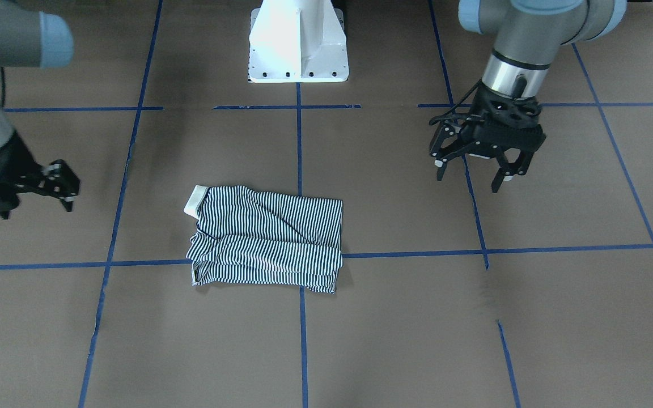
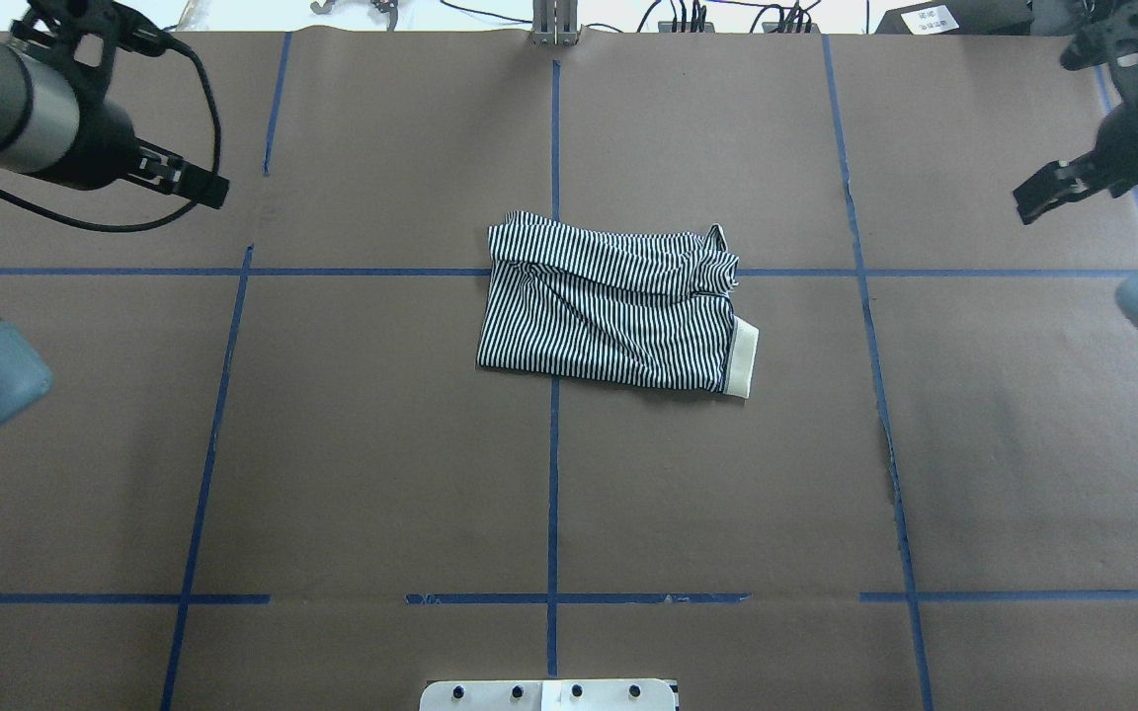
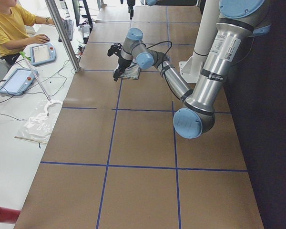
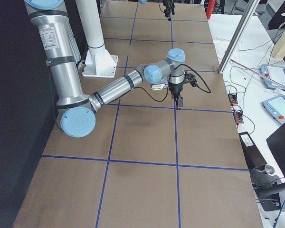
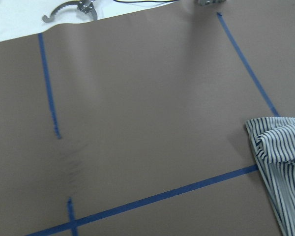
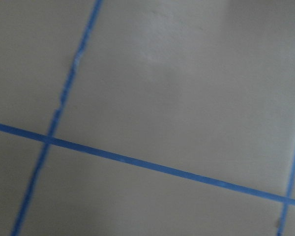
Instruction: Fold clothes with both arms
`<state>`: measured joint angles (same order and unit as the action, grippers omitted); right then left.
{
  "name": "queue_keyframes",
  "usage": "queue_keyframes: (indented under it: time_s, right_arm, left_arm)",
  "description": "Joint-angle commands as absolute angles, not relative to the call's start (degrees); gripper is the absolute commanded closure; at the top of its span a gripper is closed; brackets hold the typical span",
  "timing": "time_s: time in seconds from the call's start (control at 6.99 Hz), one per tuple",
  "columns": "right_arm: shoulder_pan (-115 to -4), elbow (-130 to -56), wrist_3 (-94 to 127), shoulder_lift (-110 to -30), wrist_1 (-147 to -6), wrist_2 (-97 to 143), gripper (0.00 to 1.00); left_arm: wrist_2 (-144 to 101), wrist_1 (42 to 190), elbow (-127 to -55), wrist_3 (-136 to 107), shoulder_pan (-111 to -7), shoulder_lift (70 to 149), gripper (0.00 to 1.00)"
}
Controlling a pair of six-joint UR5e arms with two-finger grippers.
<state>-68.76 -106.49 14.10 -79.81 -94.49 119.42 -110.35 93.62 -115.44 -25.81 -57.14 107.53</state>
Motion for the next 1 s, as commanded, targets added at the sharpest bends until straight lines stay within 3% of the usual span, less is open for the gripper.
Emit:
queue_keyframes:
  time_s: [0.0, 0.14, 0.29, 0.57, 0.86]
  right_arm:
    - [-82.0, -101.2, -6.8, -90.4, -93.9, 126.6, 0.0]
    - [-83.2, -100.9, -7.6, -97.3, -92.9, 126.7, 0.0]
    - [-86.5, -97.6, -7.7, -98.6, -92.8, 126.8, 0.0]
    - [-88.5, -97.4, -7.4, -100.1, -92.6, 129.5, 0.0]
    - [-88.6, -97.9, -4.1, -100.0, -92.5, 129.5, 0.0]
  left_arm:
    - [-117.0, 93.5, -115.6, -5.3, -69.2, 96.8, 0.0]
    - [-119.9, 93.3, -114.8, -6.6, -70.2, 91.2, 0.0]
    - [-121.5, 93.6, -111.0, -8.7, -70.5, 89.1, 0.0]
    - [-129.4, 92.8, -107.2, -7.0, -83.6, 88.3, 0.0]
    - [-135.9, 91.7, -101.0, 5.9, -89.9, 85.2, 0.0]
